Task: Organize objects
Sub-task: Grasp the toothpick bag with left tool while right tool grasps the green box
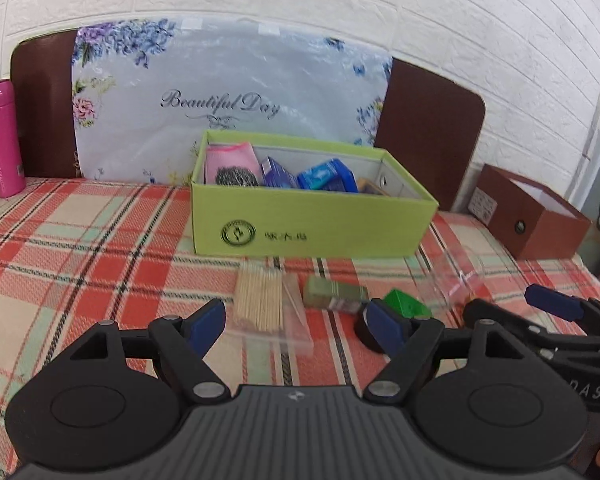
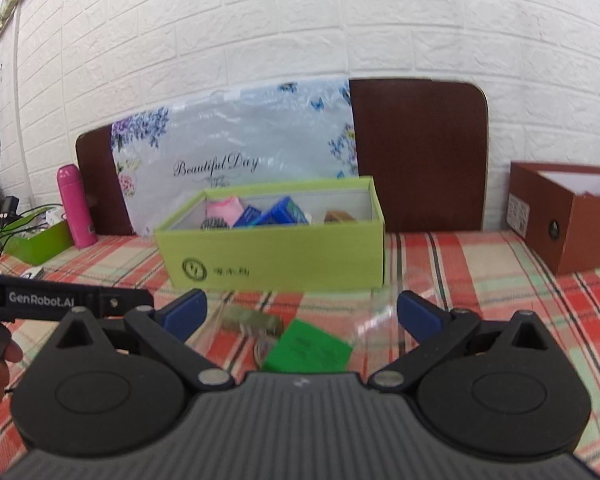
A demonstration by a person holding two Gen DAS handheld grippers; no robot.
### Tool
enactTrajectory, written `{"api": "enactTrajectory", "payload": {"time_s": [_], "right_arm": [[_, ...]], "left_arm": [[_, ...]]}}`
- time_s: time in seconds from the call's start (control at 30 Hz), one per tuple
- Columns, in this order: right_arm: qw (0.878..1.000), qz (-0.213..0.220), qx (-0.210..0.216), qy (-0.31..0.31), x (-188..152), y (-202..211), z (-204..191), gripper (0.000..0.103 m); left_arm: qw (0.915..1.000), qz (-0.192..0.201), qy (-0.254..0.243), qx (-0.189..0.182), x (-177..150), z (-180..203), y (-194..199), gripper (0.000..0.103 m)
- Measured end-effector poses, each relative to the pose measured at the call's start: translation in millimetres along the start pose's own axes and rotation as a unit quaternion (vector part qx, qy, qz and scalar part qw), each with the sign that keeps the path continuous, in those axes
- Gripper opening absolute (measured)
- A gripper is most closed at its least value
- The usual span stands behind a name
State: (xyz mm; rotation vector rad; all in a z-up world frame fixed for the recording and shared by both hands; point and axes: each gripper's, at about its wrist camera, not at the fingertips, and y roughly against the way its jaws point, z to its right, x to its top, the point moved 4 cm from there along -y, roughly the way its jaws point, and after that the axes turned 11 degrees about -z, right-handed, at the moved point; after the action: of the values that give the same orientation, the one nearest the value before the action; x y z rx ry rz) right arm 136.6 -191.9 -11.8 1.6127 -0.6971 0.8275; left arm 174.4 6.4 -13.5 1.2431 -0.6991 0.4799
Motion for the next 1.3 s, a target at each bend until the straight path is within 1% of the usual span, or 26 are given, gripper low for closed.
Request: {"api": "enactTrajectory", "payload": {"time_s": [0.07, 0.2, 0.3, 0.4, 0.5, 0.67, 0.73, 0.8, 0.87, 0.93, 0.97, 1.0, 1.03, 1.07, 1.17, 1.2, 1.23, 1.27, 1.3], "right_arm": [[1.0, -0.014, 0.001, -0.006, -12, 0, 1, 0.103], [0.999, -0.042, 0.0, -0.022, -33, -3, 4, 0.103], [0.997, -0.07, 0.01, -0.039, -44, -8, 5, 0.103], [0.995, -0.086, 0.013, -0.046, -50, -13, 4, 0.103], [0.994, -0.099, 0.015, -0.051, -52, -20, 3, 0.103], [0.992, -0.104, 0.032, -0.067, -44, -34, 1, 0.103], [0.991, -0.104, 0.03, -0.074, -36, -43, 1, 0.103], [0.991, -0.103, 0.021, -0.077, -30, -52, 2, 0.103], [0.991, -0.103, 0.026, -0.086, -24, -62, 2, 0.102], [0.988, -0.11, 0.03, -0.105, -22, -74, 7, 0.098], [0.986, -0.119, 0.027, -0.116, -23, -80, 10, 0.09], [0.984, -0.129, 0.025, -0.124, -24, -85, 13, 0.078], [0.981, -0.139, 0.024, -0.13, -26, -88, 16, 0.073], [0.982, -0.138, 0.017, -0.131, -28, -87, 18, 0.063], [0.985, -0.128, 0.016, -0.116, -32, -71, 17, 0.063], [0.987, -0.125, 0.014, -0.098, -33, -64, 14, 0.063], [0.989, -0.124, 0.014, -0.076, -36, -58, 11, 0.063], [0.991, -0.123, 0.015, -0.055, -39, -52, 7, 0.063], [0.992, -0.124, 0.018, -0.033, -41, -46, 3, 0.063]], "left_arm": [[0.9998, -0.011, -0.006, 0.013, -6, 2, -4, 0.081], [0.9994, -0.025, -0.01, 0.02, -14, 0, -10, 0.081], [0.9985, -0.04, -0.014, 0.035, -21, -4, -18, 0.081], [0.9975, -0.053, -0.008, 0.045, -26, -11, -25, 0.081], [0.9973, -0.057, 0.0, 0.046, -28, -19, -28, 0.081], [0.9984, -0.043, 0.019, 0.031, -26, -29, -26, 0.081], [0.9988, -0.035, 0.025, 0.022, -21, -31, -27, 0.081], [0.9992, -0.03, 0.024, 0.014, -16, -30, -29, 0.081], [0.9995, -0.026, 0.017, 0.007, -10, -28, -35, 0.081], [0.9996, -0.025, 0.014, 0.004, -2, -26, -46, 0.081], [0.9995, -0.026, 0.016, 0.004, 1, -26, -52, 0.081], [0.9994, -0.029, 0.018, 0.004, 5, -26, -59, 0.081], [0.9993, -0.034, 0.017, 0.003, 8, -26, -67, 0.081], [0.9991, -0.039, 0.016, 0.004, 12, -26, -74, 0.081], [0.9986, -0.05, 0.013, 0.005, 19, -26, -95, 0.081], [0.9984, -0.055, 0.014, 0.003, 21, -27, -100, 0.079], [0.9979, -0.062, 0.015, -0.002, 22, -27, -106, 0.074], [0.9976, -0.066, 0.017, -0.006, 21, -28, -108, 0.057], [0.9981, -0.061, 0.012, 0.0, 20, -28, -106, 0.043]]}}
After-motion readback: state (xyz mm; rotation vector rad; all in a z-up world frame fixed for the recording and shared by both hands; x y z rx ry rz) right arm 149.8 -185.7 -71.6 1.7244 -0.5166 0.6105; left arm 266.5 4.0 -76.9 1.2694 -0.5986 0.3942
